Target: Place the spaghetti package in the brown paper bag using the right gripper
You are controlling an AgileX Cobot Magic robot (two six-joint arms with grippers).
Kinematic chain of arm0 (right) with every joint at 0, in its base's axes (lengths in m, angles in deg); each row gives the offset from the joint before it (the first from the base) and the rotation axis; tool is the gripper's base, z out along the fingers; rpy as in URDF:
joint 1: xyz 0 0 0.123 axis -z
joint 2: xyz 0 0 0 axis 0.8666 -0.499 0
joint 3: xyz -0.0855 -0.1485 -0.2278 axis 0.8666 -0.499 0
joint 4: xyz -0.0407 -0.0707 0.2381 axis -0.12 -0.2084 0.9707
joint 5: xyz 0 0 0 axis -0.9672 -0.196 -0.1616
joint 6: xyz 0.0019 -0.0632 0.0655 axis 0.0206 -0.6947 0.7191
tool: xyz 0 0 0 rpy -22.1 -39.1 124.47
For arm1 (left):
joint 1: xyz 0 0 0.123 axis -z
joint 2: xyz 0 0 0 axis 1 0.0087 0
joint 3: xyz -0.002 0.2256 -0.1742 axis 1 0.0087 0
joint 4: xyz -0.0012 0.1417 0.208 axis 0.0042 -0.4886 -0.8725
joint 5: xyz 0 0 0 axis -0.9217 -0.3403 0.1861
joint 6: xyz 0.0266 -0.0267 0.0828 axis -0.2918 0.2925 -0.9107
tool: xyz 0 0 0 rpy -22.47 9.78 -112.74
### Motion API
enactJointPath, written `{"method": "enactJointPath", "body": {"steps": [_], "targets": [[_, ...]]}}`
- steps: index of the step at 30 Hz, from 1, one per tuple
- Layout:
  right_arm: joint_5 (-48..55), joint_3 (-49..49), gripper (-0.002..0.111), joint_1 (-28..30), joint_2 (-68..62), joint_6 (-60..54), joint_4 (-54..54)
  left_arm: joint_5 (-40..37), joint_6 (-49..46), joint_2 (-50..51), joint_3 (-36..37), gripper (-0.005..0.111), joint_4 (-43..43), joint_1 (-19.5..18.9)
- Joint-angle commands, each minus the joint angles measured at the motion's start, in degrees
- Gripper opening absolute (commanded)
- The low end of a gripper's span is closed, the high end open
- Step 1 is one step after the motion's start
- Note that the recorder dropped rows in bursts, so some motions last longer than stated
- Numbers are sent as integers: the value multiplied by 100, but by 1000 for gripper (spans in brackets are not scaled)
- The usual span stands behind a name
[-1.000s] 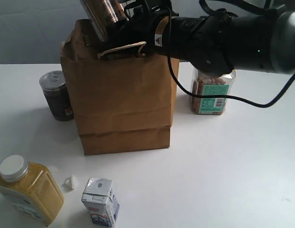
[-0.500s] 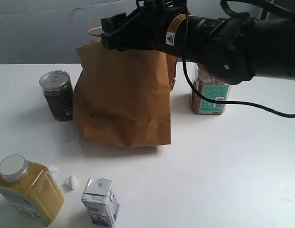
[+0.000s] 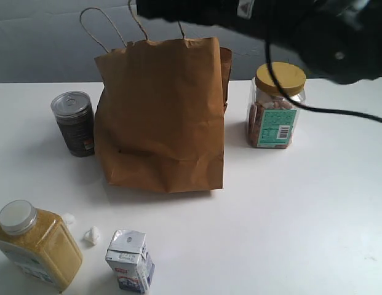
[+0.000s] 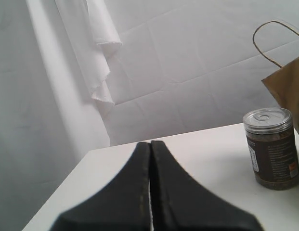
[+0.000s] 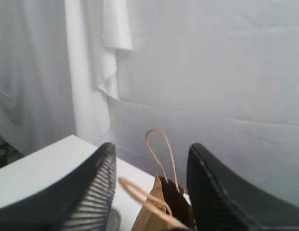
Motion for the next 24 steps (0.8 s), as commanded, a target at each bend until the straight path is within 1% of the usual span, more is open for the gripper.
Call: {"method": "enactJointPath", "body": {"steps": [1, 4, 5, 10, 16, 20, 24], "targets": [[942, -51, 24, -1, 858, -21, 93, 39, 21, -13, 27, 0, 24, -13], [1244, -453, 4, 23, 1433, -48, 7, 39, 21, -13, 27, 0, 24, -13], [1269, -668, 0, 84, 1655, -137, -5, 39, 21, -13, 27, 0, 24, -13], [1269, -1962, 0, 567, 2807, -451, 135, 39, 21, -13, 27, 0, 24, -13], [1269, -3709, 0, 1531, 4351, -586, 236, 39, 21, -13, 27, 0, 24, -13], [1330, -4781, 0, 2186, 5413, -895, 345, 39, 21, -13, 27, 0, 24, -13], [1330, -5633, 0, 2659, 6382, -909, 566, 39, 21, -13, 27, 0, 24, -13]]}}
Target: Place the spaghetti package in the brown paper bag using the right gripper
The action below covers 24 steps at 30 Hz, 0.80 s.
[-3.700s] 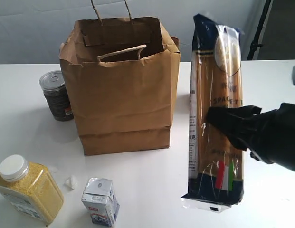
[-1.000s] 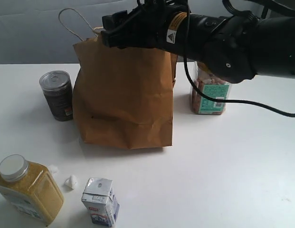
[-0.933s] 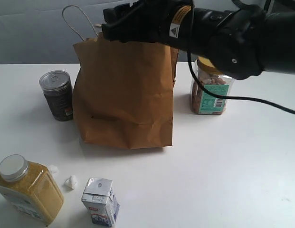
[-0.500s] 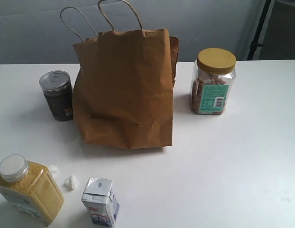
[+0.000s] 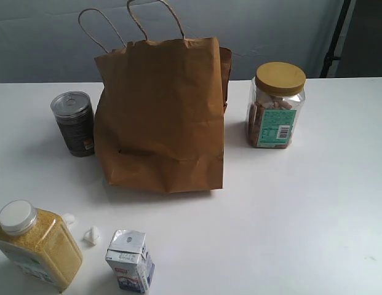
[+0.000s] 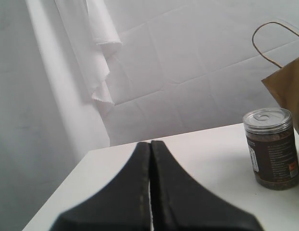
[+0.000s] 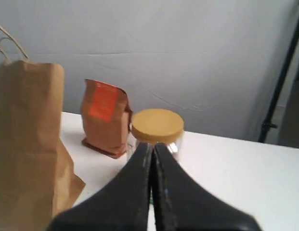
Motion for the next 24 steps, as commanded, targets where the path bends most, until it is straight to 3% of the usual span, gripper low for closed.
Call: {"method": "enactJointPath", "body": {"steps": [1, 12, 24], "targets": [[0, -1004, 0, 523, 1144, -122, 274, 39, 21, -13, 27, 0, 24, -13], [923, -2171, 0, 1273, 3485, -425, 579, 39, 21, -13, 27, 0, 24, -13], [909, -2171, 0, 1497, 3485, -332, 699, 27, 21, -13, 27, 0, 24, -13]]}}
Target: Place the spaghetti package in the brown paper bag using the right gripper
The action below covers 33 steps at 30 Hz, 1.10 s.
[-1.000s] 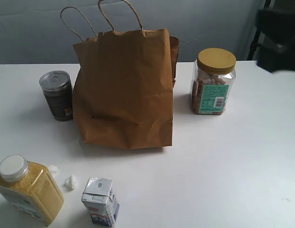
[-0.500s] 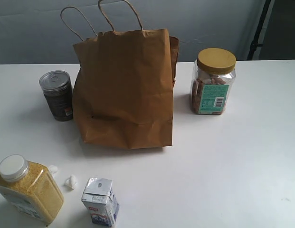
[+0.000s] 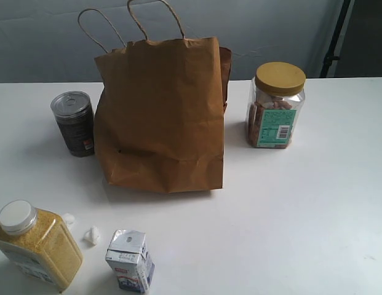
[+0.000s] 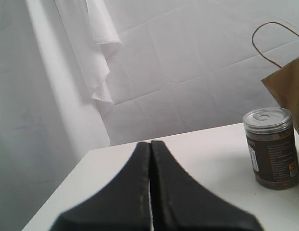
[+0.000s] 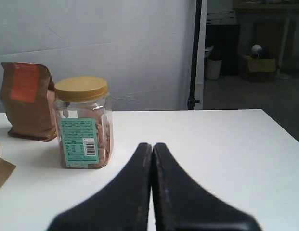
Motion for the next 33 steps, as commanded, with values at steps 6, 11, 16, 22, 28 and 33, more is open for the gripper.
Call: {"method": "enactJointPath", "body": {"steps": [6, 11, 16, 22, 28, 33], "targets": [[99, -22, 0, 42, 38, 90, 360, 27, 21, -13, 27, 0, 24, -13], [155, -22, 0, 42, 38, 90, 551, 27, 21, -13, 27, 0, 24, -13], [135, -22, 0, 42, 38, 90, 551, 27, 21, -13, 27, 0, 24, -13], [133, -22, 0, 42, 38, 100, 551, 27, 21, -13, 27, 0, 24, -13], [133, -22, 0, 42, 38, 100, 551, 27, 21, -13, 27, 0, 24, -13], [133, -22, 0, 42, 38, 100, 551, 27, 21, -13, 27, 0, 24, -13]]}}
